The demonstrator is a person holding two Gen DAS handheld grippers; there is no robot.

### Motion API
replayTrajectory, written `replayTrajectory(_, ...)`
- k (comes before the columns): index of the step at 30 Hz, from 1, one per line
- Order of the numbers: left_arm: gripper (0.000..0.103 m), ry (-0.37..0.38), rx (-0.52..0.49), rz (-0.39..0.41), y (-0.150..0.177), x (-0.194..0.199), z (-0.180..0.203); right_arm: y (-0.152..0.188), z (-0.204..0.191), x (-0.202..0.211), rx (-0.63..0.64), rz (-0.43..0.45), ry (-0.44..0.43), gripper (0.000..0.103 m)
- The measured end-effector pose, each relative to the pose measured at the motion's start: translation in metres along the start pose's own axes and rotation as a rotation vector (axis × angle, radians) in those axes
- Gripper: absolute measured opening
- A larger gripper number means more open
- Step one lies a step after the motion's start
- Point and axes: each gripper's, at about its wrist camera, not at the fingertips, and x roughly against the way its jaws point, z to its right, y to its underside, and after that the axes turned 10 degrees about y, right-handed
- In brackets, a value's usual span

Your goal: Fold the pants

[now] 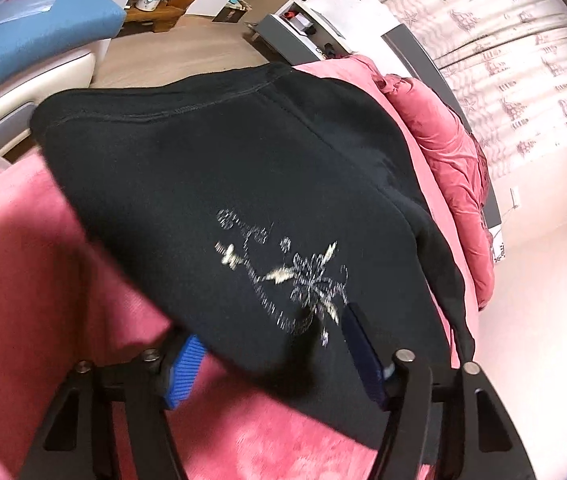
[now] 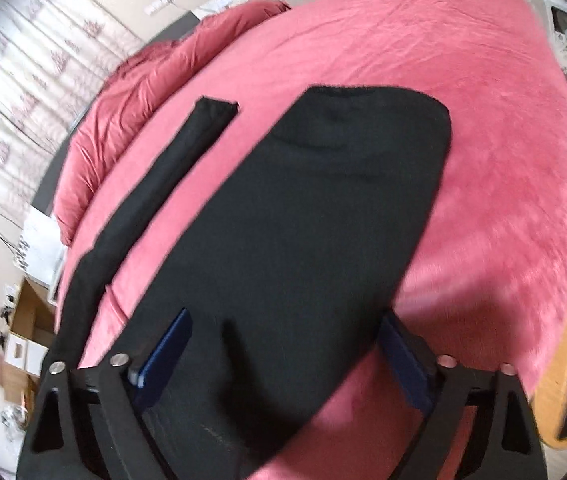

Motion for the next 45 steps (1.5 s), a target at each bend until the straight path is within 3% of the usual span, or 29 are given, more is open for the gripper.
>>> replayTrajectory(6,0.064,0.022,-0.015,0.006,0.006,0.014,0.000,-0.022,0.026,-0.012,-0.159,-0.037,-0.077,0.057)
replayTrajectory(8,0.064,0.024,-0.018,0.008,0.008,0.019,0.000,-0.026,0.028,-0.014,-0.168,-0.043,-0.075,0.046)
replayTrajectory(10,0.064,0.025,-0.028,0.001,0.007,0.019,0.001,-0.026,0.029,-0.014,-0.142,-0.046,-0.040,0.024)
replayTrajectory(13,0.064,0.031,0.020,0.025,-0.002,0.017,-0.006,-0.026,0.035,-0.014,-0.113,-0.045,-0.054,0.015)
replayTrajectory(19,0.060,0.026,0.076,0.049,-0.025,0.000,-0.016,-0.032,0.029,-0.014,-0.052,-0.057,-0.015,0.011)
replayTrajectory(20,0.053,0.015,0.087,0.044,-0.027,-0.003,-0.016,-0.033,0.026,-0.014,-0.048,-0.059,0.002,0.011)
replayTrajectory(21,0.032,-0.009,0.089,0.033,-0.029,-0.006,-0.016,-0.033,0.026,-0.014,-0.050,-0.060,0.009,0.010)
replayTrajectory(22,0.022,-0.045,0.081,0.015,-0.031,-0.009,-0.017,-0.034,0.026,-0.013,-0.061,-0.064,0.017,0.010)
replayTrajectory(24,0.012,-0.046,0.080,-0.004,-0.033,-0.009,-0.020,-0.037,0.025,-0.013,-0.079,-0.070,0.029,0.009)
replayTrajectory(29,0.007,0.010,0.069,-0.010,-0.033,0.011,-0.019,-0.043,0.019,-0.002,-0.069,-0.044,0.061,0.008)
replayTrajectory(36,0.007,0.069,-0.077,-0.023,-0.026,0.048,0.018,-0.060,0.012,0.036,-0.023,0.029,0.082,0.008)
replayTrajectory(39,0.007,0.055,-0.117,-0.046,-0.017,0.055,0.023,-0.066,0.018,0.047,-0.005,0.040,0.101,0.008)
replayTrajectory(42,0.007,0.030,-0.069,-0.078,-0.005,0.055,0.012,-0.062,0.032,0.051,0.003,0.027,0.125,0.008)
replayTrajectory(45,0.009,-0.020,-0.072,-0.119,0.001,0.046,0.002,-0.050,0.049,0.037,0.033,-0.036,0.153,0.008)
